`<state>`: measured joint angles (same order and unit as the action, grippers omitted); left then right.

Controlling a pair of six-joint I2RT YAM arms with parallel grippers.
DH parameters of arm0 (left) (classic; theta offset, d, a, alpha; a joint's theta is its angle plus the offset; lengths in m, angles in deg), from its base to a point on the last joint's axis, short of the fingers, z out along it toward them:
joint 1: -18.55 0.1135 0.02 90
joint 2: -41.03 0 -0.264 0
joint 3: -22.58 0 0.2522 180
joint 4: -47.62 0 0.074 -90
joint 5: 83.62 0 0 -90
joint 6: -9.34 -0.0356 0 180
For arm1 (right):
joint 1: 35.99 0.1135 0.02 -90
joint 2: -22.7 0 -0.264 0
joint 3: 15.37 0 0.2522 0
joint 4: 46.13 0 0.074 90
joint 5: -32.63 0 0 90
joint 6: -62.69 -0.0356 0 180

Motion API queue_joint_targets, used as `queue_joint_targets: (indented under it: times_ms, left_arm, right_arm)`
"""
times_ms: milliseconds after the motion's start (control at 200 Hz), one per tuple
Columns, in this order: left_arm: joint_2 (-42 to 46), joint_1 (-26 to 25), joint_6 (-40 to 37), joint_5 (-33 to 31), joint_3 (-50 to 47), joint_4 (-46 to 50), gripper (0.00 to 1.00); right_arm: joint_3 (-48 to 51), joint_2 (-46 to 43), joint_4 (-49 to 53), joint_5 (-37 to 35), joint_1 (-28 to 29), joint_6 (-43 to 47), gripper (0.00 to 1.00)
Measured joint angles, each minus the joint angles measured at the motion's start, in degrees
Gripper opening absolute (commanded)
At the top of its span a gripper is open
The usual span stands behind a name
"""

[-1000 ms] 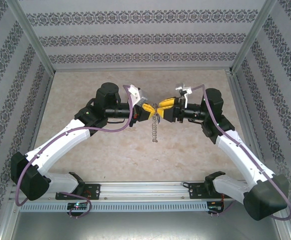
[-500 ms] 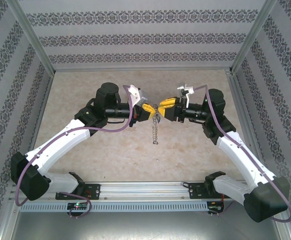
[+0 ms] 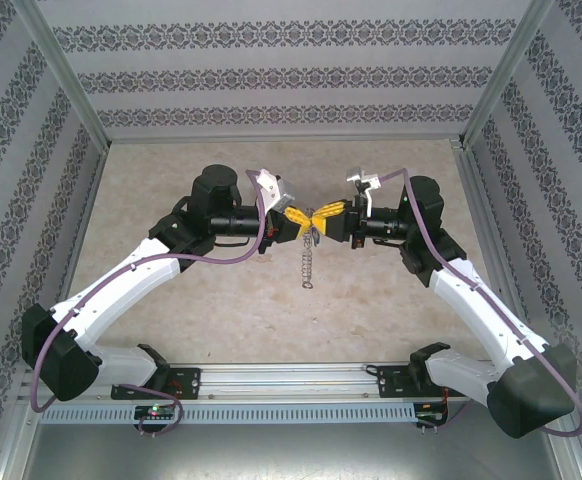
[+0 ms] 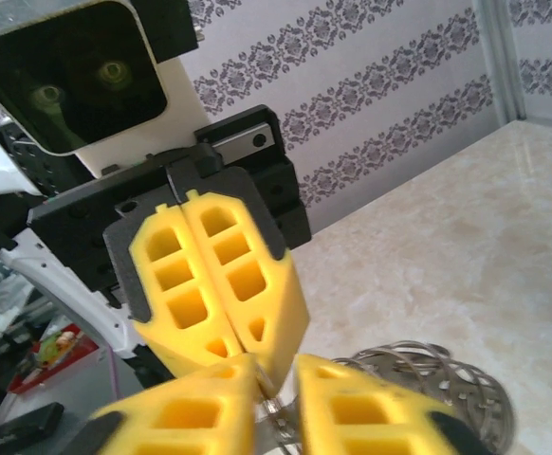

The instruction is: Put the keys on the keyring

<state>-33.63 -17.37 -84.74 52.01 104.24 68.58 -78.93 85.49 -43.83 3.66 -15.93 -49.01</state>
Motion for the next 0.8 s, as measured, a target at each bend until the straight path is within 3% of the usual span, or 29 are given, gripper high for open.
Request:
queue_joint_targets:
  times_ms: [45,240,410,660,804]
  left_arm:
    - [0.00,0.04,0.02,-0.33,0.00,0.07,0.00]
    - [-0.33,0.04,0.02,-1.07,0.00,0.07,0.00]
    - [-0.92,0.04,-0.68,-4.15,0.07,0.09,0.22]
    - [-1.05,3.52,-3.72,-8.52,3.02,0.94,0.41]
    - [-2.12,7.39,-5.73,-8.94,7.06,4.26,0.46]
  right_arm:
    - [-0.07,0.00,0.07,0.50,0.00,-0.04,0.00]
    - [-0.09,0.02,0.72,0.85,-0.02,1.11,0.00]
    - [-1.03,1.88,2.32,-0.13,-0.04,2.49,0.00]
    - [-6.08,7.76,9.77,-0.98,-0.94,7.28,0.00]
    - [-11.80,11.06,15.17,-0.68,-2.08,11.28,0.00]
